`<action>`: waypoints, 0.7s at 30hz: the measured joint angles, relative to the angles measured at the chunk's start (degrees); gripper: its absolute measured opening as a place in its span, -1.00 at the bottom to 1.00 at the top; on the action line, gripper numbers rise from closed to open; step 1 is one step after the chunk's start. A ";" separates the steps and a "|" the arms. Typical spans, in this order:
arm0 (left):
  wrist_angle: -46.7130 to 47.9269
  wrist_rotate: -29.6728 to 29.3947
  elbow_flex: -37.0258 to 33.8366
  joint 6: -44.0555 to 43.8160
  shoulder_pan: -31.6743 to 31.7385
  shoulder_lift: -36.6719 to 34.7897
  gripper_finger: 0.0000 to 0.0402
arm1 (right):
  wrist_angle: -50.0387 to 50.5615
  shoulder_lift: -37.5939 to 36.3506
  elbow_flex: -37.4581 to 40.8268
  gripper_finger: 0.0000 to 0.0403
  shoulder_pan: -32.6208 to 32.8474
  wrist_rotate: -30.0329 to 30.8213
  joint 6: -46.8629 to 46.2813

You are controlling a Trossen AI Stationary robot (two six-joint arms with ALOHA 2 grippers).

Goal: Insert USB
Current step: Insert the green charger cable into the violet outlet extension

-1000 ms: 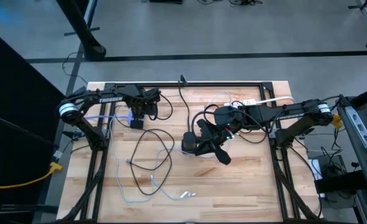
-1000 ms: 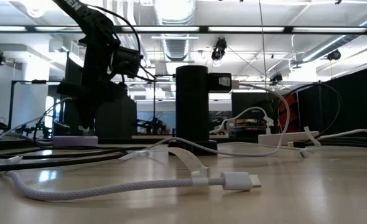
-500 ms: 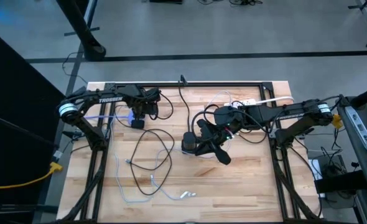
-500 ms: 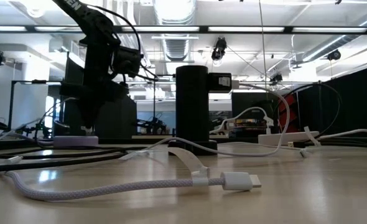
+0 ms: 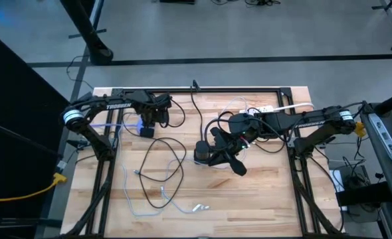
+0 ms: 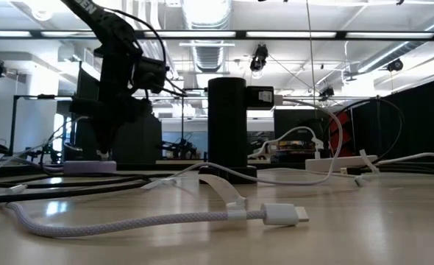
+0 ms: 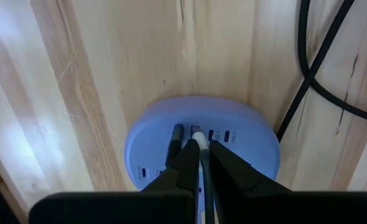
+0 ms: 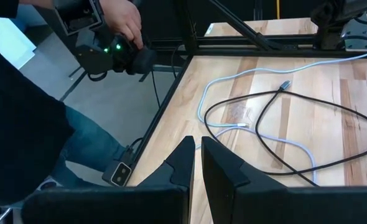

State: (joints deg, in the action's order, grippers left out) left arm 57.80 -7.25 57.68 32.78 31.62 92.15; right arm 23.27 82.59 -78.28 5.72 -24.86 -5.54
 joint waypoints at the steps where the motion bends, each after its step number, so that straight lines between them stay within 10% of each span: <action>1: -0.22 0.33 -0.12 0.11 0.44 0.08 -0.95 | 0.00 0.00 0.00 -0.93 0.00 0.00 0.02; 21: -1.95 3.37 -0.19 1.24 5.83 1.47 -0.95 | -1.00 0.00 0.02 -0.93 0.00 0.04 -0.87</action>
State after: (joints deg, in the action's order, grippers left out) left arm 55.85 -3.89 57.49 34.02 37.45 93.62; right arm 22.27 82.59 -78.26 5.72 -24.82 -6.42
